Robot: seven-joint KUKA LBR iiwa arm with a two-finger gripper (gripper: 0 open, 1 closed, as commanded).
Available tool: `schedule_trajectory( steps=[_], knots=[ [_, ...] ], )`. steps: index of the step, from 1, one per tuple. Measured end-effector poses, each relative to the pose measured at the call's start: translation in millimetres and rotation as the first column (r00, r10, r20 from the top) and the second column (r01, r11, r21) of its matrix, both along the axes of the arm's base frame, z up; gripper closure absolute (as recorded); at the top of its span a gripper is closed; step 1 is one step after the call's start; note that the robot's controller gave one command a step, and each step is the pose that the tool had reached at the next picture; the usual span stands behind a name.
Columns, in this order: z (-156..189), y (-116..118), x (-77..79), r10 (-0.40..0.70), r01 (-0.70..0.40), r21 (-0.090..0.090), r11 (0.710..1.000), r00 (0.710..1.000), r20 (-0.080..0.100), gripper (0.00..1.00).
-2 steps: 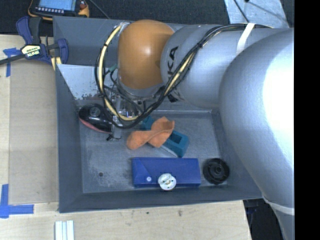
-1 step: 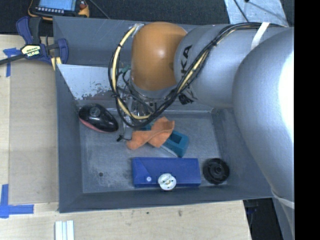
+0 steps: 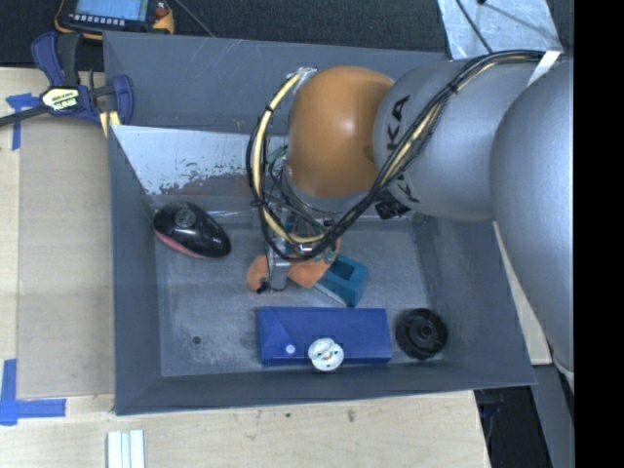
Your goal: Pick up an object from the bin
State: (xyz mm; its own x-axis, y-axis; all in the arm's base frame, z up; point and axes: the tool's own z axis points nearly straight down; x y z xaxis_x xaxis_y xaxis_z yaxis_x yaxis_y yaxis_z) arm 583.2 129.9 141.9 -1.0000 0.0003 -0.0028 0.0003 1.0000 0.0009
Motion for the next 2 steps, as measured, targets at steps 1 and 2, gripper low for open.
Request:
schedule_trajectory(
  steps=[1, 2],
  knots=[
    [-46.2, -9.7, 25.7, 0.116, -0.116, -0.001, 0.993, 0.993, 0.010, 0.00],
    [-70.6, -19.4, 10.6, 0.392, -0.392, -0.001, 0.920, 0.920, 0.003, 1.00]
  ],
)
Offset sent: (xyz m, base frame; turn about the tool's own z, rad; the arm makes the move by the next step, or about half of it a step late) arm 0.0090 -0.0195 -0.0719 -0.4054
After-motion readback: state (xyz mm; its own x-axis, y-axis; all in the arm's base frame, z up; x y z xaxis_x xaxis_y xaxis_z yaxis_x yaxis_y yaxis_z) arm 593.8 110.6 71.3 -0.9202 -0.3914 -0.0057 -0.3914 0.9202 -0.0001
